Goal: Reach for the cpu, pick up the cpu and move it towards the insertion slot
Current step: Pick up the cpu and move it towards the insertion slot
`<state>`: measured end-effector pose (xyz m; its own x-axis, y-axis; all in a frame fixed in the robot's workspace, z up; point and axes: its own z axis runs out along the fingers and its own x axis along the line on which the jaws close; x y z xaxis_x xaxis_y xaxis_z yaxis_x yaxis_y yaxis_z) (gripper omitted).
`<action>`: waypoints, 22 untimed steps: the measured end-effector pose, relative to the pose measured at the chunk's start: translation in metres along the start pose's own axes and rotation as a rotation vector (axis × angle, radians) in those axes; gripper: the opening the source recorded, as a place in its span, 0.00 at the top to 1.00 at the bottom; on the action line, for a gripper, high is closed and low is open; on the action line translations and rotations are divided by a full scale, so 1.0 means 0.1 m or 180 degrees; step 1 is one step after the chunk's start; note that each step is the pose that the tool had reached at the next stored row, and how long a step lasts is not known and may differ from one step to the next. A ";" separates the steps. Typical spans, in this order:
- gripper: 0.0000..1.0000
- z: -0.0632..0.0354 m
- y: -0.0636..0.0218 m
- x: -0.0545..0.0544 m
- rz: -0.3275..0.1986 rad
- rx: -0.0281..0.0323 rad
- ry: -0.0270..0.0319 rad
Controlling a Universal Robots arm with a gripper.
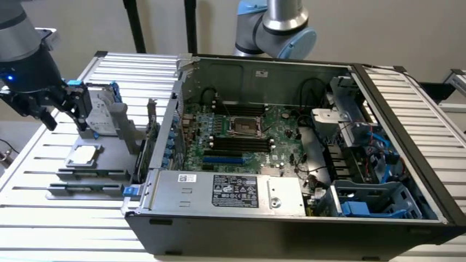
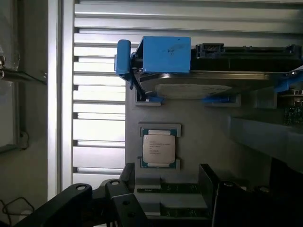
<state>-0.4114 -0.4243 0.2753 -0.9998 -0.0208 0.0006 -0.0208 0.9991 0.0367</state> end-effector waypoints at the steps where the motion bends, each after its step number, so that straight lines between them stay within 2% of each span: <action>1: 0.35 0.019 -0.001 0.00 0.0000 0.0000 0.0000; 22: 0.35 0.400 -0.014 0.04 0.0000 0.0000 0.0000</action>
<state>-0.4158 -0.4244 0.2353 -0.9998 -0.0210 0.0005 -0.0209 0.9991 0.0367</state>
